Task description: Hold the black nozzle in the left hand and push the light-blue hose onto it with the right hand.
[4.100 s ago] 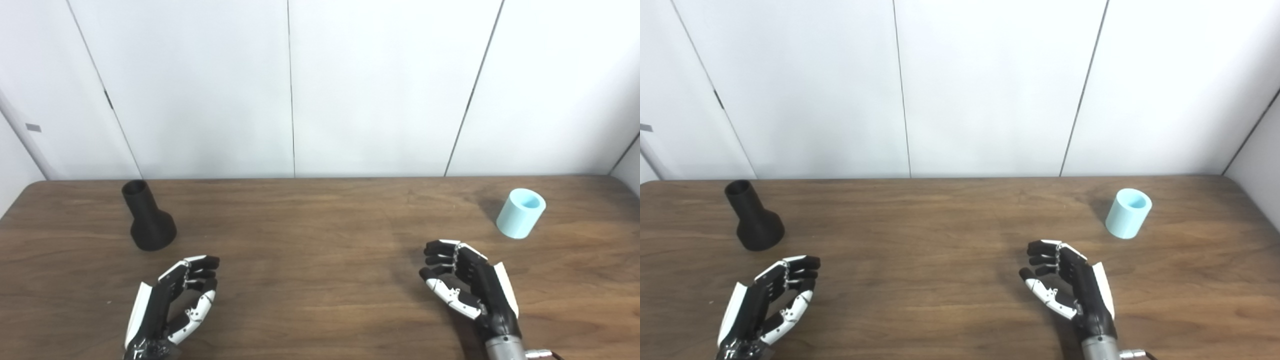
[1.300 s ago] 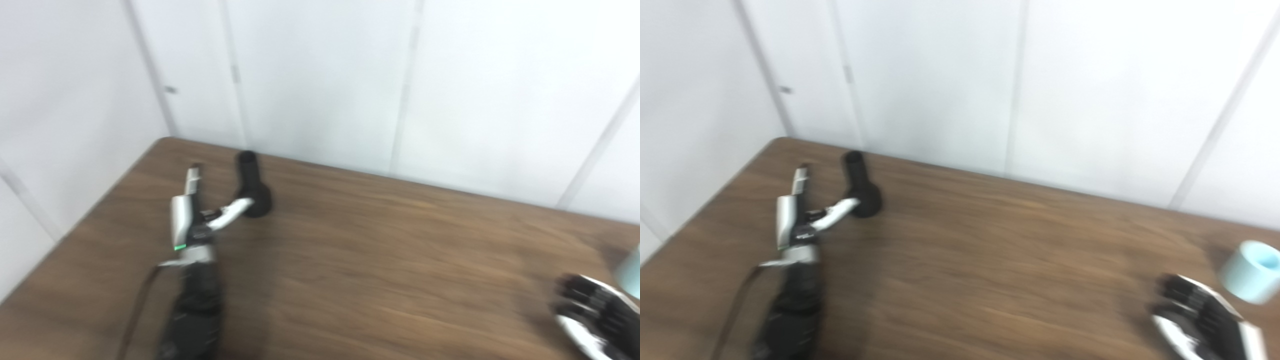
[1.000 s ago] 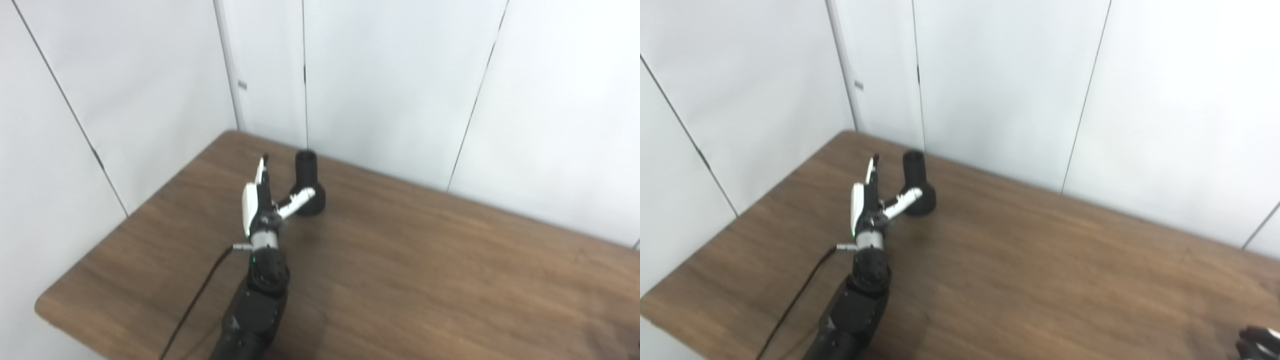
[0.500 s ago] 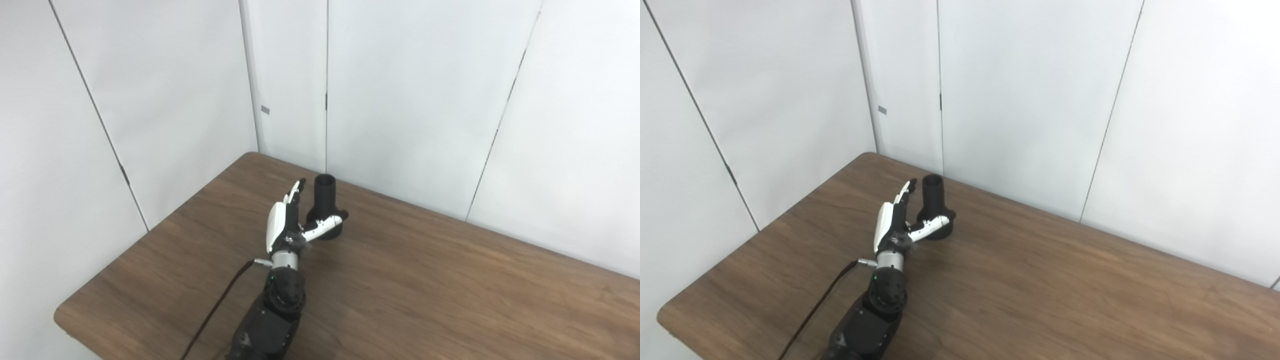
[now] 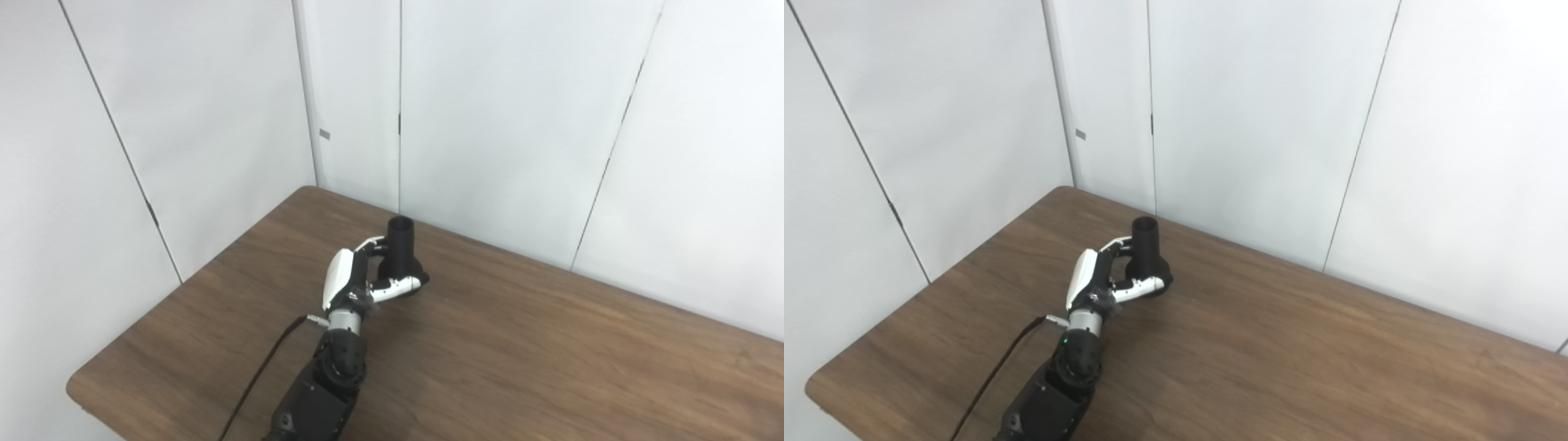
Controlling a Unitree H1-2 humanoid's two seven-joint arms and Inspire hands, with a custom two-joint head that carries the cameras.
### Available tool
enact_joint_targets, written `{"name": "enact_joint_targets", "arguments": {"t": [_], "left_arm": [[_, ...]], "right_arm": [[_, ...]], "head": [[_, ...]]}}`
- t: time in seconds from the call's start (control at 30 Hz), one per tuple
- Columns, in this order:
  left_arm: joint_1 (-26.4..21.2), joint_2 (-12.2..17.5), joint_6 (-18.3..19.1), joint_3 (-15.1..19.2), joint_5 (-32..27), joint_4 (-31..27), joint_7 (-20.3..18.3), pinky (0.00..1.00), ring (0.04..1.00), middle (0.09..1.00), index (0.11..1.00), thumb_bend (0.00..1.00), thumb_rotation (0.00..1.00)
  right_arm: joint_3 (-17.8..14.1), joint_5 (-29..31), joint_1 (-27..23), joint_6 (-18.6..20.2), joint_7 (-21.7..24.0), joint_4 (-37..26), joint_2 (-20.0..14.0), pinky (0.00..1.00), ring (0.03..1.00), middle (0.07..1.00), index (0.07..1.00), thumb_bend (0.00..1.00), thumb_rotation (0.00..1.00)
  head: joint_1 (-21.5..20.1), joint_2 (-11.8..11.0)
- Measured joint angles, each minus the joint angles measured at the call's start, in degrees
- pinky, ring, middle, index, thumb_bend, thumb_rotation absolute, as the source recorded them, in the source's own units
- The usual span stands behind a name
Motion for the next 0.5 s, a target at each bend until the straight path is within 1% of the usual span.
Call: {"name": "enact_joint_targets", "arguments": {"t": [0.1,0.2,0.33,0.43,0.5], "left_arm": [[0.1,0.7,1.5,-1.0,1.5,-0.6,-0.6,0.00,0.845,0.700,0.751,1.00,0.18],[0.1,1.6,1.9,-2.2,3.0,-0.5,-1.1,0.00,0.818,0.679,0.732,1.00,0.12],[0.2,3.1,2.0,-4.6,6.0,0.0,-1.4,0.00,0.806,0.682,0.728,1.00,0.10],[0.2,4.0,2.8,-6.0,8.5,0.1,-1.8,0.00,0.813,0.698,0.732,1.00,0.08],[0.2,4.2,3.5,-6.6,9.8,0.3,-1.8,0.00,0.815,0.704,0.733,0.99,0.05]], "right_arm": [[0.0,-0.1,0.0,0.0,0.0,-0.1,0.0,0.44,0.568,0.592,0.552,0.32,0.56],[0.0,-0.3,0.0,0.0,0.0,-0.1,0.1,0.44,0.570,0.595,0.553,0.33,0.56],[0.0,-0.5,0.1,0.2,0.0,-0.3,0.2,0.43,0.564,0.591,0.550,0.35,0.59],[0.1,-0.7,0.4,0.4,0.0,-0.8,0.4,0.42,0.560,0.589,0.548,0.36,0.60],[0.1,-0.9,0.6,0.5,-0.1,-1.1,0.6,0.42,0.562,0.592,0.549,0.41,0.63]], "head": [[-0.4,0.0],[-0.7,0.1],[-1.2,0.2],[-2.0,0.4],[-2.3,0.4]]}}
